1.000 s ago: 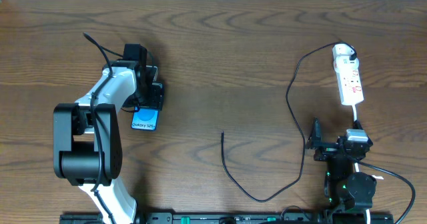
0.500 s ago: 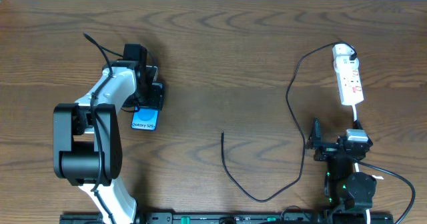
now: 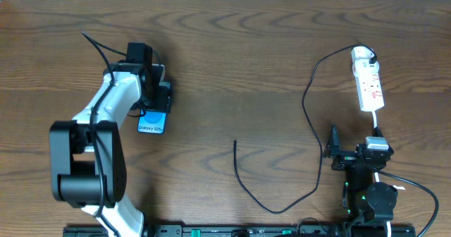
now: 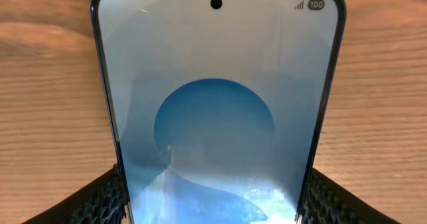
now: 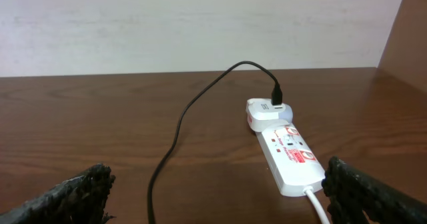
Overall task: Plug charger to phone and switch on socket
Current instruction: 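Lift the phone with the left gripper and tilt it upright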
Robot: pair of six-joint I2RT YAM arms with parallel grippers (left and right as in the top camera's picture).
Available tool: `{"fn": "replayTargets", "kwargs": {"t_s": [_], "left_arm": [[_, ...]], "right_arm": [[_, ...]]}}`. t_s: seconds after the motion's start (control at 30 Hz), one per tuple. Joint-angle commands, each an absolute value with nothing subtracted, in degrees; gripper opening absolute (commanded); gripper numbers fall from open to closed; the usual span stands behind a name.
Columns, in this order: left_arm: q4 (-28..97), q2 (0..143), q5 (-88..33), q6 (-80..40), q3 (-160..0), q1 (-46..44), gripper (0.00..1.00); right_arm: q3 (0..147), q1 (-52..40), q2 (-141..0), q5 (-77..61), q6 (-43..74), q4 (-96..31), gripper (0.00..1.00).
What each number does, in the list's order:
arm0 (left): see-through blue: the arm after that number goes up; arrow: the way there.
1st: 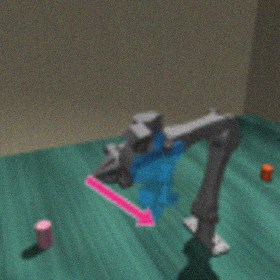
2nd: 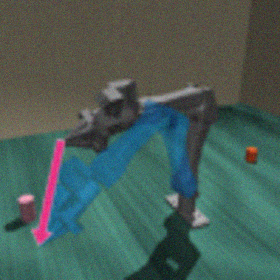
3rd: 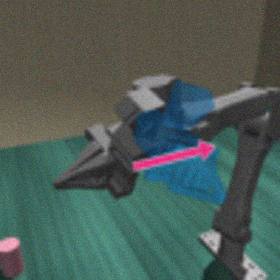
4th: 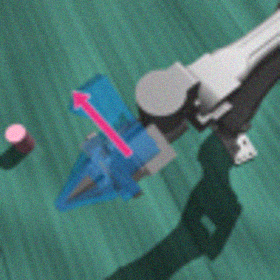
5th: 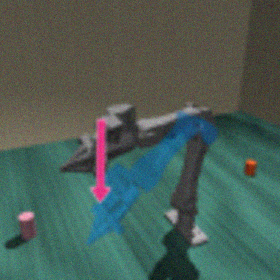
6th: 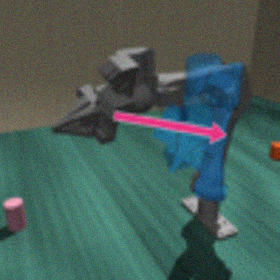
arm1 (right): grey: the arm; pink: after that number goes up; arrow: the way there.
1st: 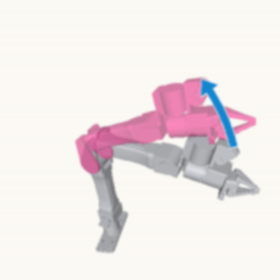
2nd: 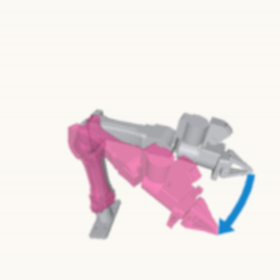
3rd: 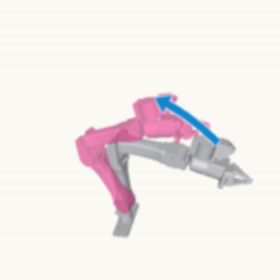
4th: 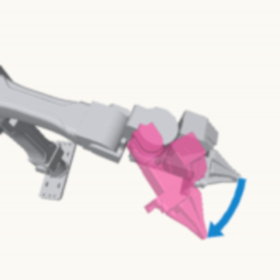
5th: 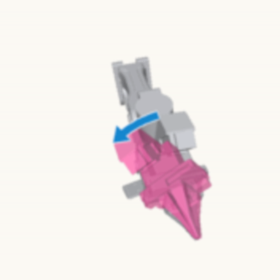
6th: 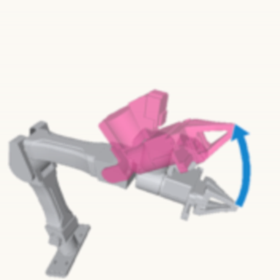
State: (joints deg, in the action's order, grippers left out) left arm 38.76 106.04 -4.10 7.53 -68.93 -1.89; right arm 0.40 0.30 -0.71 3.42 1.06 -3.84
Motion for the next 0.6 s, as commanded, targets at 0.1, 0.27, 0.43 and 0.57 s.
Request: {"fn": "replayTargets", "kwargs": {"t_s": [0.1, 0.27, 0.43, 0.57], "left_arm": [[38.94, 101.06, -3.68, 7.66, -69.38, -1.69, 0.07], [39.72, 99.53, -9.85, 6.9, -69.36, -1.69, 0.08], [39.55, 99.39, -23.53, 3.62, -69.38, -1.69, 0.07], [38.46, 99.39, -33.71, -2.46, -69.36, -1.69, 0.07]], "right_arm": [[0.32, -0.1, -0.32, 3.51, 1.69, -4.03, 0.99], [0.32, -0.1, -0.32, 3.49, 1.67, -4.03, 0.99], [0.32, -0.1, -0.32, 3.49, 1.69, -4.03, 0.99], [0.32, -0.1, -0.32, 3.49, 1.67, -4.03, 0.99]]}}
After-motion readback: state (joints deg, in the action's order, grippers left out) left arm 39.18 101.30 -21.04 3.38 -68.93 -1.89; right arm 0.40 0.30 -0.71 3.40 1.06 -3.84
